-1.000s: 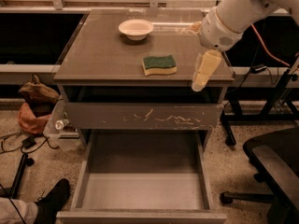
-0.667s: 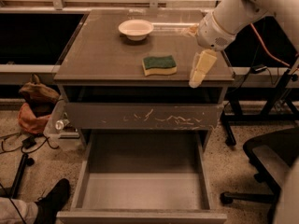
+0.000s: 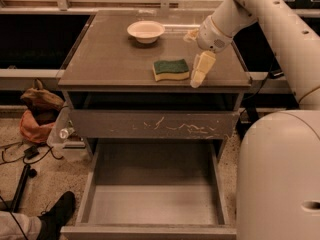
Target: Place sponge into middle drawer
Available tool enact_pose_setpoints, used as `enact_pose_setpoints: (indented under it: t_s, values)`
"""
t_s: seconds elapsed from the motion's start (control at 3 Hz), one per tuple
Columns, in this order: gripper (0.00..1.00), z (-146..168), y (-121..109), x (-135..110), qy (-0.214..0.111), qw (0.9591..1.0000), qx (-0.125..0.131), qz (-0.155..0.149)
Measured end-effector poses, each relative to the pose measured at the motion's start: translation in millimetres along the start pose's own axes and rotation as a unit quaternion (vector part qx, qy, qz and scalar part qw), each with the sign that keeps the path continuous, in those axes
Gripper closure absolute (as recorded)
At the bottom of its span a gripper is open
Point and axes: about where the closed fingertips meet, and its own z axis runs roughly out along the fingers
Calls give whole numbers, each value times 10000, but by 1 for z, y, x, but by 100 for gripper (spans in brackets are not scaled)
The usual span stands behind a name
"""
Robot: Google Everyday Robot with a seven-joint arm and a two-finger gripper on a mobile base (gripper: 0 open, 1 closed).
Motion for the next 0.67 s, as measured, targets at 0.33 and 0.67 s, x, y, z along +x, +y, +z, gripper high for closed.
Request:
enact_pose_setpoints:
  t_s: [0.33,0.67]
  values:
    - [0,9,-4,-3,-46,10000,-57,-33]
    - [0,20,-8,-7,-45,9998,-153,-68]
